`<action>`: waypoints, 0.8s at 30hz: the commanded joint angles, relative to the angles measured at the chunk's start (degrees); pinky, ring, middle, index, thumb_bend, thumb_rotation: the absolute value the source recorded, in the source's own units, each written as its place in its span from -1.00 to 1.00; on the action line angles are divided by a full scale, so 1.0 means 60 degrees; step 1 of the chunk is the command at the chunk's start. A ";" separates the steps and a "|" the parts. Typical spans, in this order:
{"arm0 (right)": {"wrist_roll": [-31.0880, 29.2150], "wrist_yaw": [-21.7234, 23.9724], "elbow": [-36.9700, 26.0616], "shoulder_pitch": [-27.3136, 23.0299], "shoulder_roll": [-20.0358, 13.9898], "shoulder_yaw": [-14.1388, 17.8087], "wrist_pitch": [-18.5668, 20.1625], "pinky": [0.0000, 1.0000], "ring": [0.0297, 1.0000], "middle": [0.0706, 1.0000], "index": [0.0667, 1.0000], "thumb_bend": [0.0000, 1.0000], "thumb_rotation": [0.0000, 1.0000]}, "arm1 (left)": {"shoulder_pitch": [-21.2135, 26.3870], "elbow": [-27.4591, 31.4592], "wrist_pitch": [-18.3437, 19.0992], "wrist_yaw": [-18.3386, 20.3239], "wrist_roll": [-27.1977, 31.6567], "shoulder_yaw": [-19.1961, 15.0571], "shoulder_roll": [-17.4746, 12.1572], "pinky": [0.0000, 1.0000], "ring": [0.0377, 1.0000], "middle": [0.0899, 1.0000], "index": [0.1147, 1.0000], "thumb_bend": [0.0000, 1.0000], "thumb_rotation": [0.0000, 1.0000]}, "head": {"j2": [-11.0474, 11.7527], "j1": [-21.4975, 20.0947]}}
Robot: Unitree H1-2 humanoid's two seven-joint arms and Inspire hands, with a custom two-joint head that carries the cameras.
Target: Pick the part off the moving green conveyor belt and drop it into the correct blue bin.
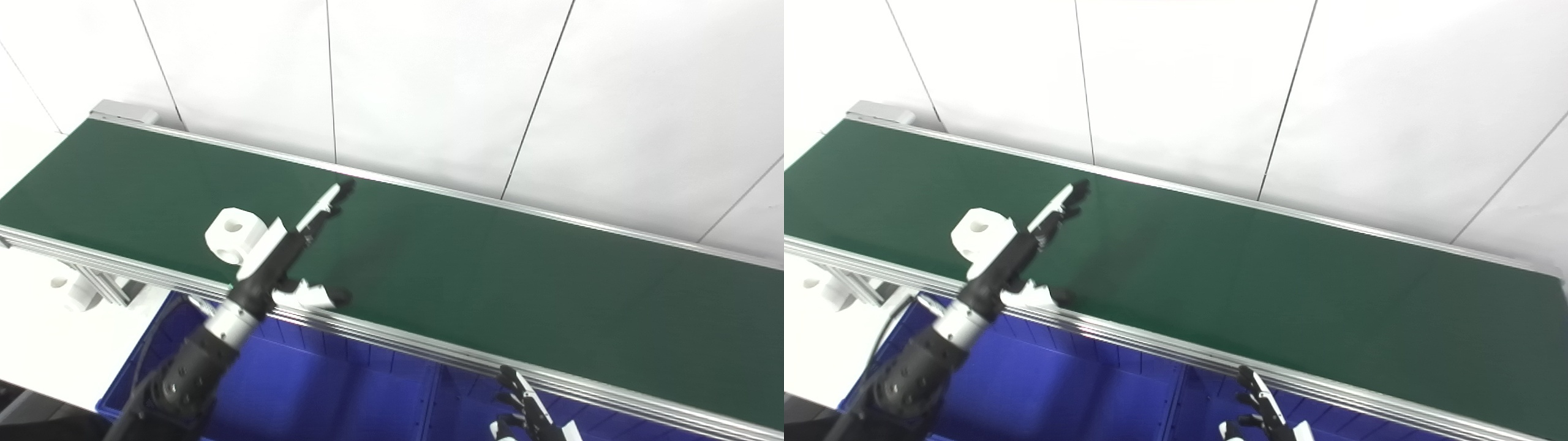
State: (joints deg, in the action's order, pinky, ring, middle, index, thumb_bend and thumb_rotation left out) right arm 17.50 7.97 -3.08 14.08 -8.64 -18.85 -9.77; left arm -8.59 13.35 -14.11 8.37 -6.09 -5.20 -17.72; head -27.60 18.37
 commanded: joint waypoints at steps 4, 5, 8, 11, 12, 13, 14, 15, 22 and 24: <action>-0.0110 -0.0236 0.0053 -0.0193 0.0101 0.0054 -0.0959 0.33 0.63 0.75 0.83 -0.20 0.60 | 0.0725 -0.0077 0.0359 0.0284 -0.0103 -0.0223 -0.0974 0.87 1.00 1.00 1.00 0.36 0.22 | -0.0059 -0.0007; -0.0125 -0.0239 0.0083 -0.0204 0.0110 0.0060 -0.1010 0.33 0.63 0.75 0.83 -0.20 0.59 | 0.0807 -0.0191 0.0389 0.0307 -0.0178 -0.0244 -0.1122 0.89 1.00 1.00 1.00 0.39 0.19 | -0.0059 -0.0007; -0.0194 -0.0221 0.0135 -0.0245 0.0144 0.0070 -0.1067 0.31 0.62 0.74 0.82 -0.20 0.58 | 0.1070 -0.0605 0.0246 0.0382 -0.0450 -0.0258 -0.1607 0.92 1.00 1.00 1.00 0.41 0.03 | -0.0131 -0.0049; -0.0163 -0.0245 0.0149 -0.0269 0.0169 0.0073 -0.1041 0.29 0.61 0.72 0.80 -0.19 0.57 | 0.1354 -0.1103 -0.0037 0.0446 -0.0623 -0.0248 -0.1970 0.85 1.00 1.00 1.00 0.38 -0.31 | -0.0143 -0.0070; -0.0183 -0.0236 0.0142 -0.0274 0.0175 0.0077 -0.1029 0.29 0.61 0.72 0.80 -0.19 0.57 | 0.1477 -0.1288 -0.0080 0.0455 -0.0785 -0.0228 -0.2120 0.83 0.99 1.00 1.00 0.37 -0.39 | -0.0156 -0.0078; -0.0215 -0.0225 0.0143 -0.0281 0.0182 0.0082 -0.1031 0.30 0.61 0.72 0.81 -0.18 0.57 | 0.1584 -0.1455 -0.0097 0.0479 -0.0894 -0.0204 -0.2242 0.82 0.98 1.00 1.00 0.38 -0.50 | -0.0160 -0.0078; -0.0236 -0.0223 0.0143 -0.0284 0.0189 0.0087 -0.1040 0.31 0.61 0.73 0.81 -0.18 0.57 | 0.1660 -0.1585 -0.0084 0.0502 -0.0967 -0.0179 -0.2327 0.80 0.97 1.00 1.00 0.38 -0.62 | -0.0153 -0.0075; -0.0259 -0.0228 0.0151 -0.0289 0.0195 0.0093 -0.1063 0.31 0.61 0.73 0.81 -0.17 0.56 | 0.1729 -0.1735 -0.0099 0.0500 -0.1049 -0.0154 -0.2394 0.81 0.97 1.00 1.00 0.39 -0.68 | -0.0152 -0.0075; -0.0370 -0.0272 0.0204 -0.0301 0.0224 0.0148 -0.1190 0.31 0.61 0.73 0.83 -0.12 0.55 | 0.2007 -0.2586 -0.0152 0.0311 -0.1715 0.0007 -0.2561 0.82 0.98 1.00 0.98 0.51 -0.97 | -0.0189 -0.0098; -0.0389 -0.0267 0.0209 -0.0299 0.0218 0.0157 -0.1218 0.31 0.61 0.73 0.84 -0.13 0.55 | 0.2063 -0.2793 -0.0203 0.0277 -0.1875 0.0064 -0.2582 0.79 0.96 1.00 0.97 0.53 -0.99 | -0.0188 -0.0085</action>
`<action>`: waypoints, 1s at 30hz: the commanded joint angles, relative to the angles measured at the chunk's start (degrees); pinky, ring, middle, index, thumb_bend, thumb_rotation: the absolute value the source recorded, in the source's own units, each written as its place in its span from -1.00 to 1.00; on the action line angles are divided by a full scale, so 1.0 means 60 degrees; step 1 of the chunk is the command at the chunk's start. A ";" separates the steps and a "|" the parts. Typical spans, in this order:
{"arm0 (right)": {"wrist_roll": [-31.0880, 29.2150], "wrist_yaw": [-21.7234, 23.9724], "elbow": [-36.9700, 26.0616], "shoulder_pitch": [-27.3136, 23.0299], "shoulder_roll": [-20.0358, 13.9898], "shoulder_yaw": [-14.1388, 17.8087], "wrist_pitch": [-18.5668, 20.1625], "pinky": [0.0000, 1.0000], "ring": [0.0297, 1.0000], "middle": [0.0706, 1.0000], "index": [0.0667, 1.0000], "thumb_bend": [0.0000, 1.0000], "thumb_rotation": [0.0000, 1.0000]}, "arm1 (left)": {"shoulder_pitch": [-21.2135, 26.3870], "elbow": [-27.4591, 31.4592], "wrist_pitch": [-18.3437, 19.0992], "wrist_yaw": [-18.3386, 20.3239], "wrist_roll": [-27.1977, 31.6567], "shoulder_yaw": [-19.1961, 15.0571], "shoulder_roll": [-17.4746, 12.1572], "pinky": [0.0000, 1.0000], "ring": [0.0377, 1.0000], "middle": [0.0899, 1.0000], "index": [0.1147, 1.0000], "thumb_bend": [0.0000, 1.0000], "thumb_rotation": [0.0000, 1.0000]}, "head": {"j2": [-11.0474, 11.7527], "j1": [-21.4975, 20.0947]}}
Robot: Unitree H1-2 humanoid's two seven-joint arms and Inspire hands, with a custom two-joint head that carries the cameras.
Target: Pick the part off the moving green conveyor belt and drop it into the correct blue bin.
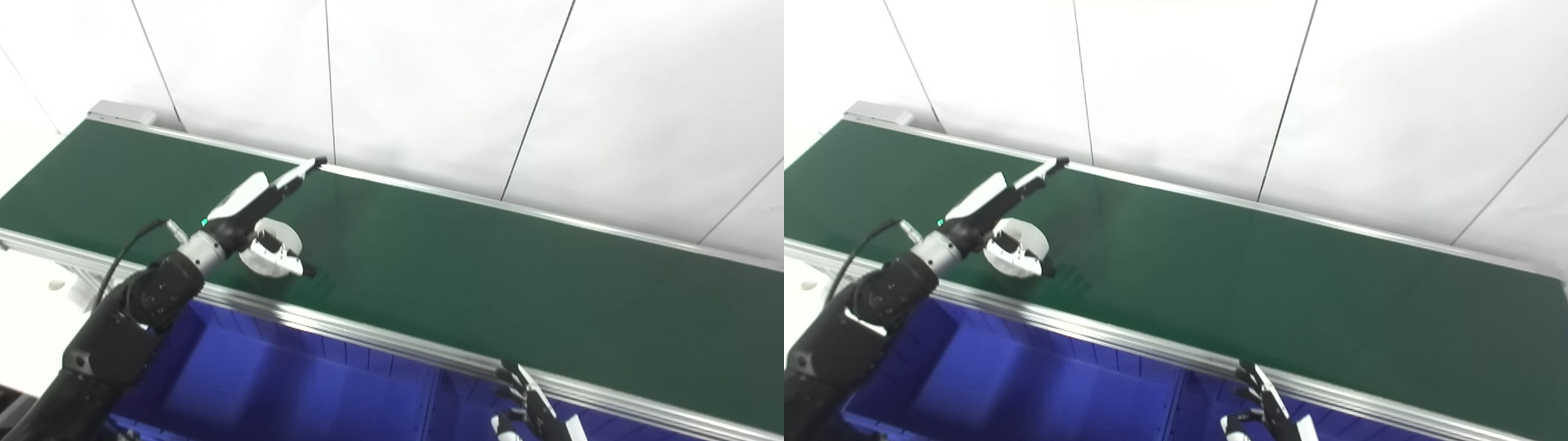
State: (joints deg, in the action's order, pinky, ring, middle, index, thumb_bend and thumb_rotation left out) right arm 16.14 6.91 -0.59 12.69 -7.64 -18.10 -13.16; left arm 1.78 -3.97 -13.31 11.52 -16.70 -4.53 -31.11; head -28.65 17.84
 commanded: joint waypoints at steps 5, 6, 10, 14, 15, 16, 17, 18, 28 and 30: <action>-0.0223 -0.0075 -0.0168 -0.0073 0.0057 0.0050 -0.0664 0.30 0.61 0.73 0.84 -0.11 0.55 | 0.0475 -0.0403 -0.0295 -0.0331 -0.0637 0.0118 -0.0378 0.76 0.93 1.00 0.96 0.60 -1.00 | -0.0041 0.0024; -0.0224 -0.0075 -0.0171 -0.0069 0.0061 0.0051 -0.0648 0.30 0.61 0.73 0.84 -0.11 0.55 | 0.0514 -0.0507 -0.0291 -0.0384 -0.0798 0.0158 -0.0377 0.76 0.93 1.00 0.96 0.60 -1.00 | -0.0041 0.0025; -0.0245 -0.0068 -0.0188 -0.0060 0.0052 0.0043 -0.0642 0.30 0.61 0.72 0.84 -0.11 0.54 | 0.0677 -0.0904 -0.0187 -0.0455 -0.1147 0.0322 -0.0336 0.75 0.93 1.00 0.95 0.60 -1.00 | -0.0065 0.0030; -0.0257 -0.0071 -0.0215 -0.0048 0.0050 0.0047 -0.0636 0.30 0.61 0.72 0.84 -0.11 0.56 | 0.0808 -0.1210 -0.0169 -0.0587 -0.1680 0.0568 -0.0298 0.72 0.93 1.00 0.94 0.58 -1.00 | -0.0104 0.0031; -0.0267 -0.0066 -0.0227 -0.0042 0.0050 0.0048 -0.0632 0.30 0.61 0.72 0.84 -0.11 0.56 | 0.0835 -0.1263 -0.0154 -0.0653 -0.1837 0.0633 -0.0279 0.73 0.92 1.00 0.94 0.57 -1.00 | -0.0107 0.0032; -0.0291 -0.0067 -0.0238 -0.0034 0.0060 0.0053 -0.0627 0.30 0.61 0.72 0.84 -0.11 0.56 | 0.0856 -0.1302 -0.0108 -0.0721 -0.1994 0.0700 -0.0251 0.74 0.92 1.00 0.94 0.57 -1.00 | -0.0111 0.0031; -0.0300 -0.0068 -0.0264 -0.0023 0.0068 0.0056 -0.0601 0.30 0.61 0.72 0.84 -0.11 0.55 | 0.0881 -0.1360 -0.0085 -0.0808 -0.2150 0.0783 -0.0216 0.73 0.91 0.99 0.93 0.54 -1.00 | -0.0119 0.0031; -0.0302 -0.0077 -0.0281 -0.0014 0.0077 0.0062 -0.0583 0.30 0.61 0.72 0.84 -0.10 0.55 | 0.0906 -0.1434 -0.0079 -0.0882 -0.2250 0.0848 -0.0179 0.68 0.88 0.98 0.91 0.50 -1.00 | -0.0119 0.0031; -0.0319 -0.0046 -0.0512 0.0061 0.0084 0.0092 -0.0453 0.29 0.60 0.73 0.84 -0.10 0.58 | 0.1248 -0.2685 -0.1144 -0.2664 -0.2507 0.1146 0.0538 -0.08 -0.20 -0.12 -0.02 -0.01 -1.00 | -0.0231 0.0013; -0.0290 -0.0061 -0.0561 0.0081 0.0095 0.0095 -0.0430 0.29 0.60 0.73 0.84 -0.10 0.58 | 0.1223 -0.2616 -0.1107 -0.2653 -0.2446 0.1152 0.0578 -0.09 -0.20 -0.13 -0.05 -0.01 -1.00 | -0.0264 0.0016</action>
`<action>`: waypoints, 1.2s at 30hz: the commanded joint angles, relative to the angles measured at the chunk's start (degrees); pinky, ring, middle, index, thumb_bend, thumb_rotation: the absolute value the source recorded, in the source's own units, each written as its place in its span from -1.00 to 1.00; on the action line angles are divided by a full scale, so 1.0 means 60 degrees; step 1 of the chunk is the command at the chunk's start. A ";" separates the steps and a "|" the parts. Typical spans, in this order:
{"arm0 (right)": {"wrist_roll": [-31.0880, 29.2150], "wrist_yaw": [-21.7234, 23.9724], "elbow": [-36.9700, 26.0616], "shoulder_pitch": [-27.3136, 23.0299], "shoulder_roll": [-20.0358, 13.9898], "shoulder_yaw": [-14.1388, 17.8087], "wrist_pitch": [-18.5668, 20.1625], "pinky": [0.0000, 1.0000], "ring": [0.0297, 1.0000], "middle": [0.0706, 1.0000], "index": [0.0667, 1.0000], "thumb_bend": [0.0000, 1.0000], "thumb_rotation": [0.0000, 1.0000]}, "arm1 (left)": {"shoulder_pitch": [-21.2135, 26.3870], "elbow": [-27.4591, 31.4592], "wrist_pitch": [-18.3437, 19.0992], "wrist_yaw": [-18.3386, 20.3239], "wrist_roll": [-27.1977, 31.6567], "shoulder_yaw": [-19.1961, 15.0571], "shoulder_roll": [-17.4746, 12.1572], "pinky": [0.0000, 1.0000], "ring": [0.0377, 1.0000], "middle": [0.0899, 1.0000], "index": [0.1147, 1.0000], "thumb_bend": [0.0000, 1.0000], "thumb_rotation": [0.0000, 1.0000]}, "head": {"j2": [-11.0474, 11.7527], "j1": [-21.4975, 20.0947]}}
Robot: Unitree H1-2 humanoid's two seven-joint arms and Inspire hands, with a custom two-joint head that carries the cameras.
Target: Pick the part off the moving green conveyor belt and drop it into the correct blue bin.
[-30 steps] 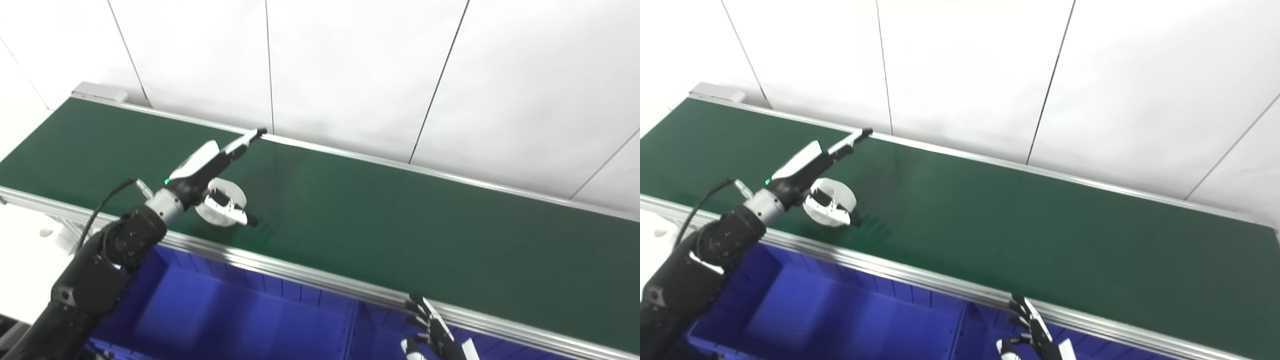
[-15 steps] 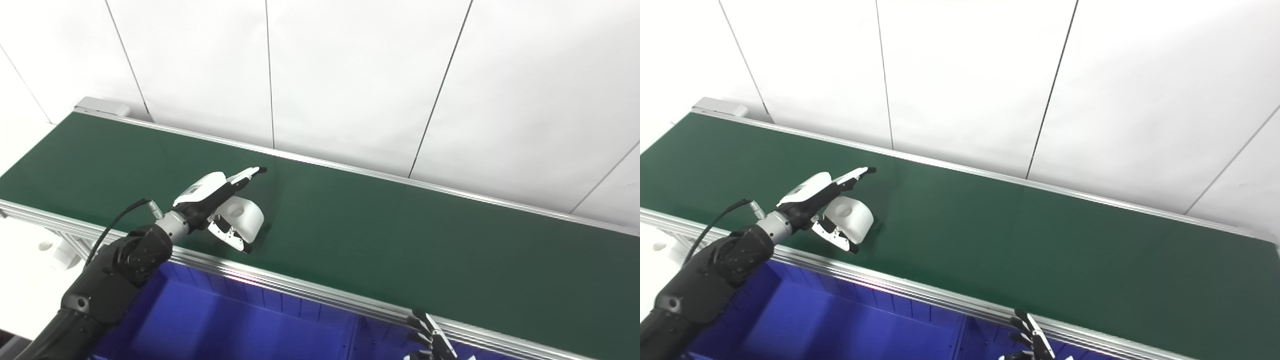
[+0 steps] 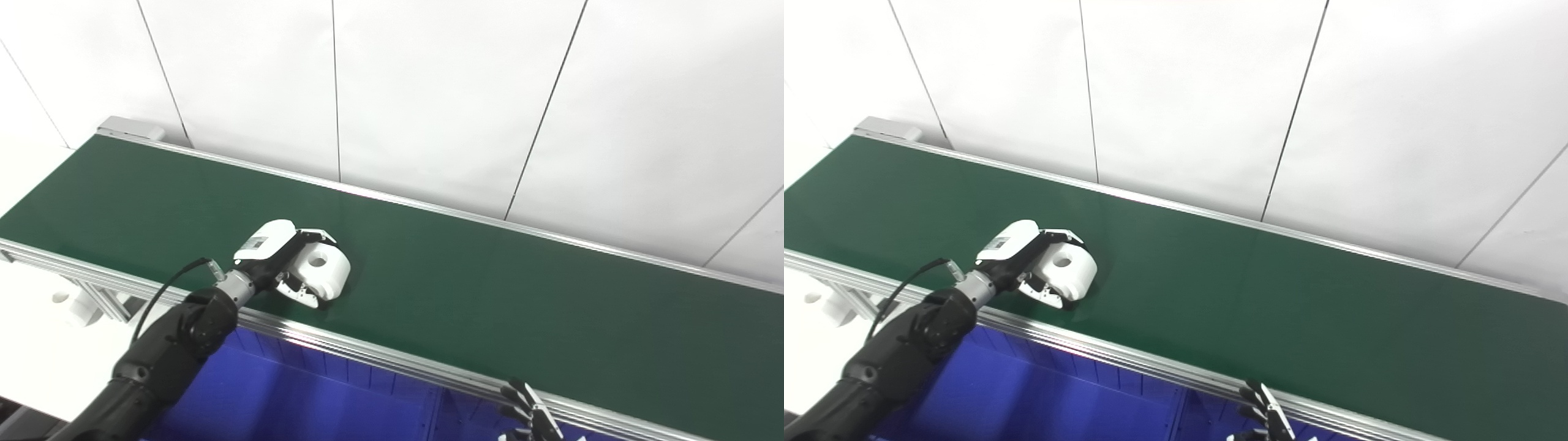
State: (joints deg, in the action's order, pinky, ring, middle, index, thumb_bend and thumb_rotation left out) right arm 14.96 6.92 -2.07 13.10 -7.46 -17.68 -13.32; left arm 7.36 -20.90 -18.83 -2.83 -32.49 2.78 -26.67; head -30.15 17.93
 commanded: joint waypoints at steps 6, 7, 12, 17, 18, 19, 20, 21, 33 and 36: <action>-0.0065 -0.0047 -0.0421 0.0054 0.0079 0.0013 -0.0357 0.29 0.61 0.73 0.85 -0.10 0.60 | 0.0200 0.0459 -0.0210 -0.0260 0.0274 -0.0046 -0.0211 -0.11 -0.22 -0.13 -0.05 -0.01 -1.00 | -0.0118 -0.0035; -0.0066 -0.0042 -0.0437 0.0061 0.0080 0.0012 -0.0348 0.30 0.61 0.73 0.85 -0.10 0.60 | 0.0172 0.0530 -0.0240 -0.0273 0.0309 -0.0064 -0.0214 -0.12 -0.22 -0.13 -0.05 -0.01 -1.00 | -0.0139 -0.0047; -0.0050 -0.0050 -0.0639 0.0163 0.0119 -0.0004 -0.0289 0.29 0.61 0.73 0.85 -0.11 0.58 | -0.0353 0.1588 -0.0191 -0.0026 0.1020 -0.0341 -0.0156 -0.12 -0.22 -0.13 -0.05 -0.01 -1.00 | -0.0471 -0.0268; 0.0009 0.0009 -0.1044 0.0305 0.0146 -0.0006 -0.0027 0.31 0.61 0.73 0.86 -0.11 0.58 | -0.1249 0.3205 -0.0144 0.0153 0.1310 -0.0503 -0.0082 -0.16 -0.23 -0.13 -0.03 -0.01 -1.00 | -0.1153 -0.0944; 0.0012 0.0024 -0.1150 0.0334 0.0159 -0.0008 0.0036 0.31 0.61 0.73 0.86 -0.10 0.59 | -0.1492 0.3529 -0.0292 0.0192 0.1401 -0.0488 -0.0069 -0.18 -0.24 -0.12 -0.03 -0.01 -1.00 | -0.1252 -0.1081; 0.0058 0.0028 -0.1265 0.0362 0.0164 -0.0015 0.0070 0.31 0.61 0.73 0.86 -0.09 0.60 | -0.1751 0.3831 -0.0441 0.0280 0.1609 -0.0448 -0.0045 -0.17 -0.23 -0.11 -0.05 -0.01 -1.00 | -0.1470 -0.1364; 0.0089 0.0041 -0.1377 0.0395 0.0168 -0.0022 0.0121 0.32 0.60 0.73 0.85 -0.08 0.61 | -0.2019 0.4093 -0.0590 0.0364 0.1801 -0.0386 -0.0011 -0.14 -0.21 -0.10 -0.07 -0.01 -1.00 | -0.1597 -0.1586; 0.0107 0.0068 -0.1518 0.0440 0.0170 -0.0030 0.0211 0.34 0.60 0.73 0.85 -0.07 0.61 | -0.2280 0.4396 -0.0576 0.0482 0.1969 -0.0337 0.0026 -0.13 -0.20 -0.10 -0.07 -0.01 -1.00 | -0.1838 -0.2043; 0.0193 0.0266 -0.2150 0.0548 0.0296 -0.0037 0.1012 0.48 0.66 0.78 0.90 0.05 0.79 | -0.3735 0.5846 0.0103 0.2011 0.2160 0.1029 0.0769 -0.16 -0.22 -0.11 -0.06 -0.01 -1.00 | -0.2800 -0.2965; 0.0148 0.0298 -0.2273 0.0549 0.0314 -0.0030 0.1126 0.49 0.66 0.78 0.91 0.06 0.79 | -0.3786 0.5766 0.0266 0.2241 0.1832 0.1247 0.0808 -0.23 -0.26 -0.16 -0.04 -0.01 -1.00 | -0.2987 -0.2999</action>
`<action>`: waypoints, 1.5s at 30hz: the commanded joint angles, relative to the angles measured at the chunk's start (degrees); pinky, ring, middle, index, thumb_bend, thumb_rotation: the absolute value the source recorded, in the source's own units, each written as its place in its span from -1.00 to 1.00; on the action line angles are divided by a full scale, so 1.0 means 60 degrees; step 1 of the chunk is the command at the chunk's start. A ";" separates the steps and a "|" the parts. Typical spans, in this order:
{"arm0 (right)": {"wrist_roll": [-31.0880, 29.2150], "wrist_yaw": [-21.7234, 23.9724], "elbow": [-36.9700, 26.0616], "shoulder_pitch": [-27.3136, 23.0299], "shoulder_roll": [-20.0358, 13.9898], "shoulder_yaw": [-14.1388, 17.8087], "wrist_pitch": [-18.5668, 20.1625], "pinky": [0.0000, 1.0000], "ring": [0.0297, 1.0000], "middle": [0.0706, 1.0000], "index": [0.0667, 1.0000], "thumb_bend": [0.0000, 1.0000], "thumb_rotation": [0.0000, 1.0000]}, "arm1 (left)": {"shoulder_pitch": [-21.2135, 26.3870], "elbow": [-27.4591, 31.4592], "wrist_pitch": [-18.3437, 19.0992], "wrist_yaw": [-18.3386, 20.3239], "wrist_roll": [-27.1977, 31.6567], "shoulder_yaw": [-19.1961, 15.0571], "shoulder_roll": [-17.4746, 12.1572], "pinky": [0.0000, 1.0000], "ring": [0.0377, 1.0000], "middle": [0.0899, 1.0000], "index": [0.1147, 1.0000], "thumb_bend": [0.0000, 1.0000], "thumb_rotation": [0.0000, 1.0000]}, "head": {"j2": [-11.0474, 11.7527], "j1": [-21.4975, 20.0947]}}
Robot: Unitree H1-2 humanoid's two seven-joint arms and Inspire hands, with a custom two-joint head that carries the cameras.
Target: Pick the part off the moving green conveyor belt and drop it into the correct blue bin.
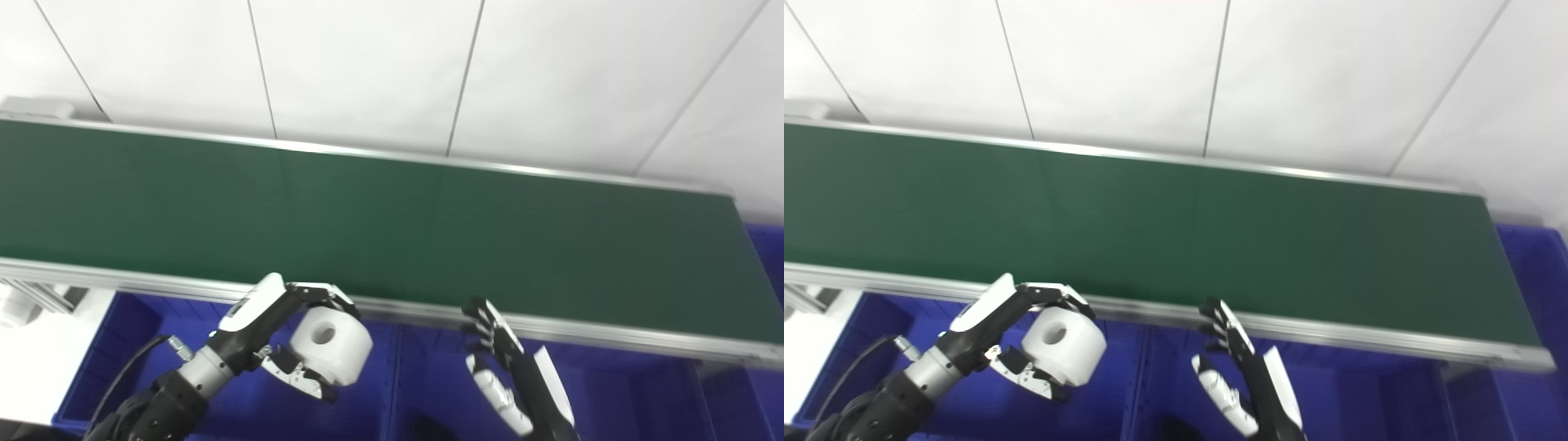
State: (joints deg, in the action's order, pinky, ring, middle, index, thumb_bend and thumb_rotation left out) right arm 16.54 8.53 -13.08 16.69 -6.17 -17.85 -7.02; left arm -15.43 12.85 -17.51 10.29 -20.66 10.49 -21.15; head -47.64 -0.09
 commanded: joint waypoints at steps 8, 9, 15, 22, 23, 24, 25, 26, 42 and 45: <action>-0.0111 0.0046 -0.0701 -0.0010 0.0104 -0.0005 0.0286 0.46 0.65 0.78 0.90 0.03 0.76 | 0.0041 0.0207 0.1533 0.0949 -0.1027 0.0144 -0.0257 -0.26 -0.30 -0.20 -0.04 -0.02 -1.00 | -0.0161 0.0026; -0.0087 0.0034 -0.0717 0.0004 0.0115 0.0002 0.0302 0.45 0.65 0.78 0.89 0.05 0.77 | 0.0050 0.0277 0.1787 0.1068 -0.1156 0.0165 -0.0266 -0.21 -0.28 -0.17 -0.04 -0.01 -1.00 | -0.0161 0.0026; -0.0212 0.0085 -0.0775 0.0047 0.0094 0.0027 0.0357 0.45 0.65 0.78 0.89 0.05 0.75 | 0.0228 0.0502 0.3642 0.1715 -0.2410 0.0376 -0.0170 0.06 -0.19 -0.07 -0.09 -0.01 -1.00 | -0.0112 0.0142; -0.0201 0.0100 -0.0718 0.0040 0.0050 0.0017 0.0247 0.45 0.66 0.78 0.89 0.04 0.74 | 0.0298 0.0767 0.5517 0.2293 -0.3882 0.0692 -0.0102 0.38 0.62 0.78 0.69 0.27 -0.79 | 0.0046 0.0204; -0.0185 0.0097 -0.0712 0.0048 0.0052 0.0013 0.0255 0.45 0.66 0.78 0.89 0.04 0.74 | 0.0298 0.0776 0.5584 0.2308 -0.3967 0.0724 -0.0119 0.39 0.66 0.83 0.74 0.30 -0.72 | 0.0069 0.0189; -0.0173 0.0098 -0.0716 0.0062 0.0053 0.0009 0.0271 0.46 0.66 0.78 0.89 0.05 0.74 | 0.0293 0.0786 0.5621 0.2306 -0.4000 0.0736 -0.0125 0.42 0.74 0.93 0.82 0.36 -0.59 | 0.0099 0.0158; -0.0166 0.0099 -0.0716 0.0078 0.0051 0.0004 0.0273 0.47 0.66 0.78 0.89 0.05 0.74 | 0.0274 0.0788 0.5605 0.2262 -0.3984 0.0720 -0.0107 0.44 0.78 0.97 0.85 0.39 -0.54 | 0.0160 0.0088; -0.0154 0.0097 -0.0732 0.0104 0.0055 -0.0001 0.0288 0.47 0.67 0.78 0.89 0.05 0.74 | 0.0222 0.0796 0.5444 0.2121 -0.3730 0.0620 -0.0049 0.48 0.82 0.98 0.88 0.42 -0.48 | 0.0180 0.0048; 0.0493 -0.0479 -0.1187 0.1634 0.0612 -0.0244 0.0261 0.65 0.80 0.88 0.92 0.15 0.74 | -0.1478 0.0548 0.0158 0.1231 0.3452 0.0152 0.1388 0.95 1.00 1.00 1.00 0.49 0.15 | 0.0633 -0.0639; 0.0610 -0.0625 -0.1112 0.1855 0.0697 -0.0321 0.0180 0.67 0.81 0.89 0.94 0.17 0.78 | -0.1599 0.0442 -0.0161 0.1250 0.3695 0.0253 0.1451 0.99 1.00 1.00 1.00 0.47 0.20 | 0.0697 -0.0786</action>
State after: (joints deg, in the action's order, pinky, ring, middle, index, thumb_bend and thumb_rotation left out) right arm 19.90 5.84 -18.33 27.80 -2.49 -19.57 -4.60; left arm -24.94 14.53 -15.52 17.92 -0.05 12.15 -11.87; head -43.42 -4.83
